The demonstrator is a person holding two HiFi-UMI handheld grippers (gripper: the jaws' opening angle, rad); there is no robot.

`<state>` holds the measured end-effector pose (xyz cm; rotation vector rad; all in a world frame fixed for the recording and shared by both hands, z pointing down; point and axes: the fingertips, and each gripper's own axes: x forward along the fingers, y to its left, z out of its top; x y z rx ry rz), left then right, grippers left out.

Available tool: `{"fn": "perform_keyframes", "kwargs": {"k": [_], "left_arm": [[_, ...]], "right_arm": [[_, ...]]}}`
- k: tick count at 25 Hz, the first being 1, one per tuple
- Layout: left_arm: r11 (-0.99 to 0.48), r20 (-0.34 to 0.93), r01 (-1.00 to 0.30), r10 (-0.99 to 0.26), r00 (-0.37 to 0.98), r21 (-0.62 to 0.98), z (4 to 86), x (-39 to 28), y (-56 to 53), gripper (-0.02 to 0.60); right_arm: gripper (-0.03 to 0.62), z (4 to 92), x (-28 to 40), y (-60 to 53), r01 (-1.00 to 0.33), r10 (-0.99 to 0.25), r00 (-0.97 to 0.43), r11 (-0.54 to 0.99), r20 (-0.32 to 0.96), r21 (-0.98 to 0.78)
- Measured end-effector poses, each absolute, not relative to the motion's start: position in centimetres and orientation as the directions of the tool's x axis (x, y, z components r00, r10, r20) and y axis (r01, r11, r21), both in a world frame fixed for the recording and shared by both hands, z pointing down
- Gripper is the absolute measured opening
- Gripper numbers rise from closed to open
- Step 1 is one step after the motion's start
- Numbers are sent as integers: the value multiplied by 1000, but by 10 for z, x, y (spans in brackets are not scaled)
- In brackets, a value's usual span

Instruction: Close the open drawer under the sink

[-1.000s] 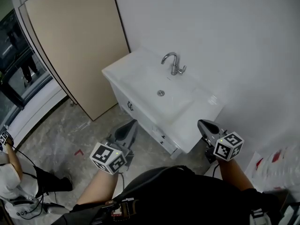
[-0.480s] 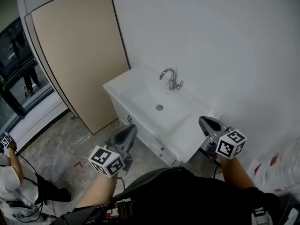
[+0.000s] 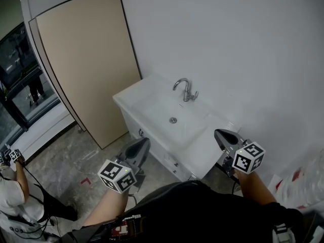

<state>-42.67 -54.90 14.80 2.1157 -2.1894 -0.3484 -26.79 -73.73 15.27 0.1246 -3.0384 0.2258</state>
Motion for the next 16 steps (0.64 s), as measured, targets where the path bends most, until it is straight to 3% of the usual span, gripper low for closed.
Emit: {"fn": "perform_keyframes", "kwargs": {"k": [16], "left_arm": [[31,-96,-969,-994,-56,244,154,-429,-555,2]], "right_arm": [[-2,162,-269,-743,-83,-67,-991,987,118,-140]]}}
